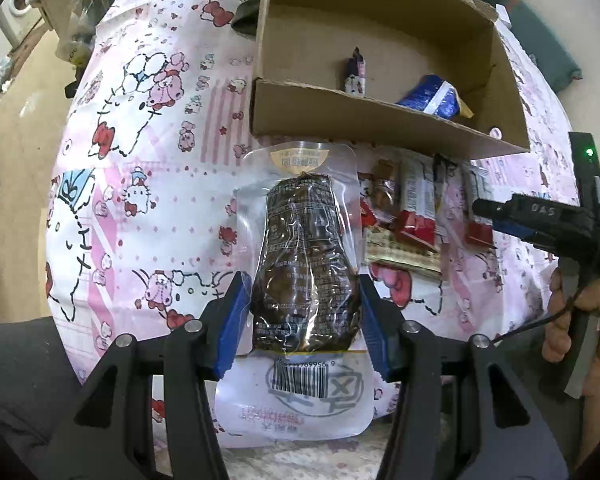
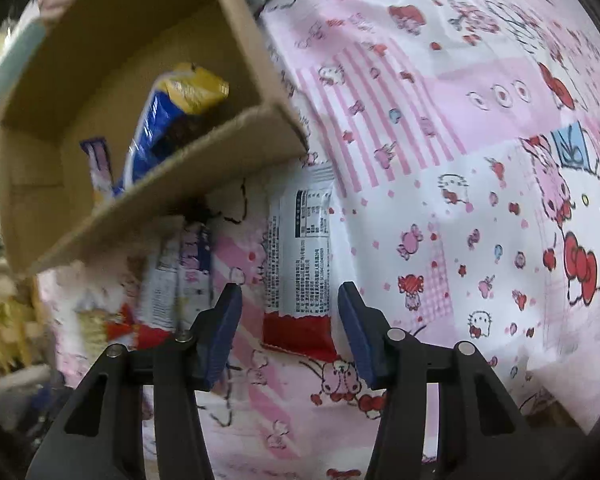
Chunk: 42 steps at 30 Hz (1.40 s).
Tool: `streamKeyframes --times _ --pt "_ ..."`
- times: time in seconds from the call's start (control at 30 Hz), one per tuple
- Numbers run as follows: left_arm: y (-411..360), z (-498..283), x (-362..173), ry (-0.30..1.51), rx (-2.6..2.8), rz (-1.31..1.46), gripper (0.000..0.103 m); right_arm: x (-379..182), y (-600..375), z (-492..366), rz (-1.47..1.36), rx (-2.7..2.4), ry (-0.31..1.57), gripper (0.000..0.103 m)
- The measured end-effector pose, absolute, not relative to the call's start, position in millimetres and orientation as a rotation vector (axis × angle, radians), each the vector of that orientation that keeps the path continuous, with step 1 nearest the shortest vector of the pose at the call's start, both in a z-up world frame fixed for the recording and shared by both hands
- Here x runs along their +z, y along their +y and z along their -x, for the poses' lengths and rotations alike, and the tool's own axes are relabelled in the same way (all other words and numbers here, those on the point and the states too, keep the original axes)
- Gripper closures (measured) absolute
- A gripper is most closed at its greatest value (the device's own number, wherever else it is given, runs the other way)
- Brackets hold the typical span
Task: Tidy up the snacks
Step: 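Grasp the chocolate pastry with the left gripper while the right gripper grasps a white-and-red bar, then release the pastry into the box with the left gripper while the right releases its bar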
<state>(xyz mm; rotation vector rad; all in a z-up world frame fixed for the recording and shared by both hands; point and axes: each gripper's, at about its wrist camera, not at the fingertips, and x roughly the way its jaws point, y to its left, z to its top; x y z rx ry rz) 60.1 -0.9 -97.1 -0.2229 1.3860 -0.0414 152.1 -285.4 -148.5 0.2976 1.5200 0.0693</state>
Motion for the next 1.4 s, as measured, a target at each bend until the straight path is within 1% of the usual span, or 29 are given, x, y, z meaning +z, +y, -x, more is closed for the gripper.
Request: streamKeyframes --times 0.1,0.13,0.17,0.37,0.63,0.8,0.93,1.07,1.2,1.4 --pt "-2 -60 -99 1.387 -0.037 0.222 0.054 -157 -276 -154 -0.207 0.046 1.535 0.052" --pt "-4 -61 -100 1.388 -0.038 0.220 0.055 -158 -274 -154 -0.185 0.039 1.535 0.059" --pt "-4 -60 -100 1.386 -0.039 0.217 0.054 -157 -272 -154 -0.160 0.029 1.529 0.069" --pt "-6 -59 -98 1.371 -0.030 0.197 0.054 -134 -272 -138 -0.221 0.087 1.470 0.069" --pt "2 -45 -88 1.357 -0.018 0.238 0.055 -98 -259 -80 -0.357 0.296 1.433 0.069" --pt "9 -40 -68 1.280 0.029 0.265 0.055 -65 -256 -61 -0.445 0.395 1.349 0.069" --pt "6 -47 -41 1.187 0.030 0.232 0.055 -33 -256 -62 -0.449 0.453 1.260 0.069" --pt "4 -68 -24 1.147 0.015 0.236 0.055 -12 -248 -68 -0.404 0.468 1.191 0.069" --pt "-2 -97 -10 1.119 -0.004 0.214 0.055 -5 -247 -85 -0.397 0.480 1.134 0.069" --pt "-14 -130 -1 1.107 -0.034 0.189 0.054 -10 -247 -125 -0.418 0.458 1.089 0.069"
